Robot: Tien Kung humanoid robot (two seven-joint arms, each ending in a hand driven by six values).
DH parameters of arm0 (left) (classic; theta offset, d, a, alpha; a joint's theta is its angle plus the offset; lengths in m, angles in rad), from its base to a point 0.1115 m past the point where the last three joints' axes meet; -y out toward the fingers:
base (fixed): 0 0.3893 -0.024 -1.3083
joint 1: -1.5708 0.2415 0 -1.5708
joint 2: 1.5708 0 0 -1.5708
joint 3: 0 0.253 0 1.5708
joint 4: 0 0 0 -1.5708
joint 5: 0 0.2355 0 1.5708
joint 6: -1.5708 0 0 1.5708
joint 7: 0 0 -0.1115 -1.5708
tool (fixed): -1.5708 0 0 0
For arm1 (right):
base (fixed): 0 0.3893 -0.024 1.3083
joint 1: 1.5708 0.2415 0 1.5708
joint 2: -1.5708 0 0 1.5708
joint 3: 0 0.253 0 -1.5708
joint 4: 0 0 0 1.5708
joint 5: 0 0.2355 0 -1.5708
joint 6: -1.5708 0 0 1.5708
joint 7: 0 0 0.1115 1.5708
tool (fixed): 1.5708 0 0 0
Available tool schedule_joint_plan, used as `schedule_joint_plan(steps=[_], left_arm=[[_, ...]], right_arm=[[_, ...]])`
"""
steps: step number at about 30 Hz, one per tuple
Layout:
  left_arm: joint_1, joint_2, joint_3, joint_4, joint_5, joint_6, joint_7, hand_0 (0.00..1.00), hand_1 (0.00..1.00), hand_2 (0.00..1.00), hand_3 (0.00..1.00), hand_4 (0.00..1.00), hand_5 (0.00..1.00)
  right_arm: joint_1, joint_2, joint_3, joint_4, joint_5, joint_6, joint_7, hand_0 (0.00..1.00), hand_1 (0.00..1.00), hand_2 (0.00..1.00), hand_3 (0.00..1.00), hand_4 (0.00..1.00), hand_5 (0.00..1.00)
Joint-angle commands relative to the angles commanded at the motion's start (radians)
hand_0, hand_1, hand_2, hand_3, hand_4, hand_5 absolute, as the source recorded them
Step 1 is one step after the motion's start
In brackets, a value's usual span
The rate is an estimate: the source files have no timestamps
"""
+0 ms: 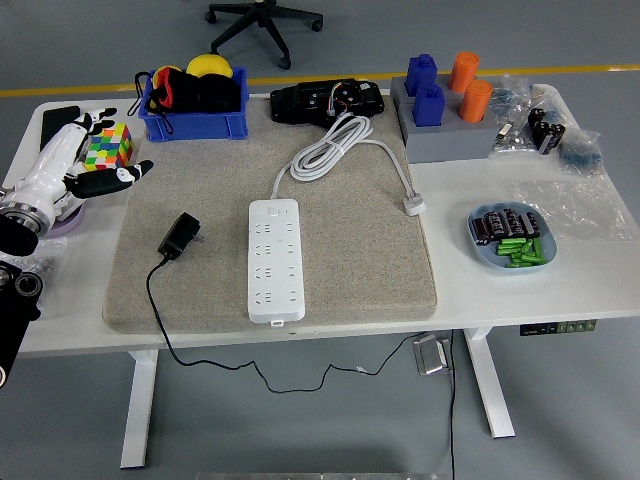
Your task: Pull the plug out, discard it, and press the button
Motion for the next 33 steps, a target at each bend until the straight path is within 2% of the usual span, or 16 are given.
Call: schedule_joint_plan(steps=[33], left_arm=[[0.003, 0.0, -0.003, 0.0, 0.001, -0.001, 0.005, 0.888, 0.898, 0.885, 0.918, 0.845, 0.356]], right_arm=[[-0.001, 0.0, -0.005, 0.001, 0.002, 0.0, 0.002, 0.752, 0.703, 0.711, 0.728, 0.769, 0.658]])
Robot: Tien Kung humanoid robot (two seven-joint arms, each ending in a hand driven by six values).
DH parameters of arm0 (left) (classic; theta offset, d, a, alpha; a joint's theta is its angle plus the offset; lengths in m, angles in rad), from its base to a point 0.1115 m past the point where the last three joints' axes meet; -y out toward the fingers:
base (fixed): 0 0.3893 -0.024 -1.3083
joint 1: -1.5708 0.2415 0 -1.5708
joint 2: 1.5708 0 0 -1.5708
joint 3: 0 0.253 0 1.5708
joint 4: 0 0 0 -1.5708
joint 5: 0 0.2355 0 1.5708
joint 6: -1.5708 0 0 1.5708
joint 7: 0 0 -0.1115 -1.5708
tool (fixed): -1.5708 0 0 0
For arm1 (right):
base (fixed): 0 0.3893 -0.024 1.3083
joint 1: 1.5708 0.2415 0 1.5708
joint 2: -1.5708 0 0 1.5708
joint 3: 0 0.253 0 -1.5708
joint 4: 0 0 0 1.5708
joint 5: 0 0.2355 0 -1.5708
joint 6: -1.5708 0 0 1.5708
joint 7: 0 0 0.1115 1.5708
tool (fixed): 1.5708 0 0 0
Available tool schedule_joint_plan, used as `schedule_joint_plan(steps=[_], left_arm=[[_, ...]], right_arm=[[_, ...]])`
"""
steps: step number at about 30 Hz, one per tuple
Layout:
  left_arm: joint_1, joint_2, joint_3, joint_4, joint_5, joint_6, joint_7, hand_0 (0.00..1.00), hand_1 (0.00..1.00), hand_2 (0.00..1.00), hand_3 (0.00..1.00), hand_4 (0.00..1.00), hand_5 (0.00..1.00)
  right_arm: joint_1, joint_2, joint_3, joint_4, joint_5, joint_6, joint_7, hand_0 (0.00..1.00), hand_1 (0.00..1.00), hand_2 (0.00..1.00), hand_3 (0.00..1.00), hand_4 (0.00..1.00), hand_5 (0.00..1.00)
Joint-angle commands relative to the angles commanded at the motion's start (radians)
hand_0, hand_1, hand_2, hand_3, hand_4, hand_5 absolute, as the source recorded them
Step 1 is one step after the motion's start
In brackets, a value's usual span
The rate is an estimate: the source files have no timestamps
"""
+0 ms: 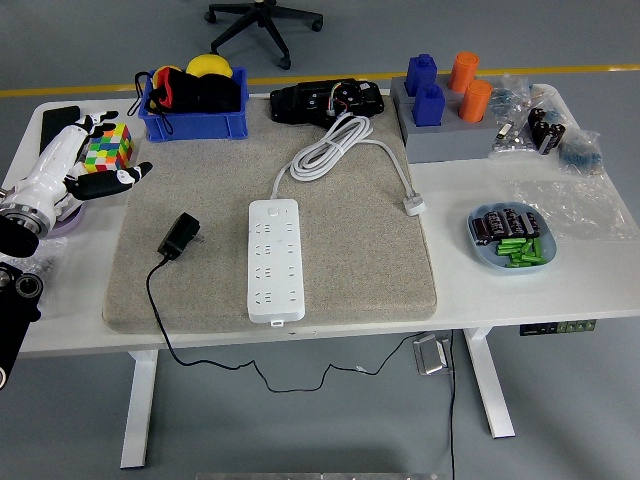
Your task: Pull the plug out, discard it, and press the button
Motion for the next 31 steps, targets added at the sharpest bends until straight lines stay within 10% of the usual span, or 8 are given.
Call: schedule_joint_plan(steps=[31], left_arm=[[-0.014, -0.012, 0.062, 0.019, -0.011, -0.001, 0.006, 0.888, 0.896, 0.88, 0.91, 0.83, 0.347]], right_arm=[[-0.014, -0.006, 0.004, 0.003, 0.0, -0.001, -0.001, 0.752, 0.702, 0.711, 0.727, 0.77, 0.659]])
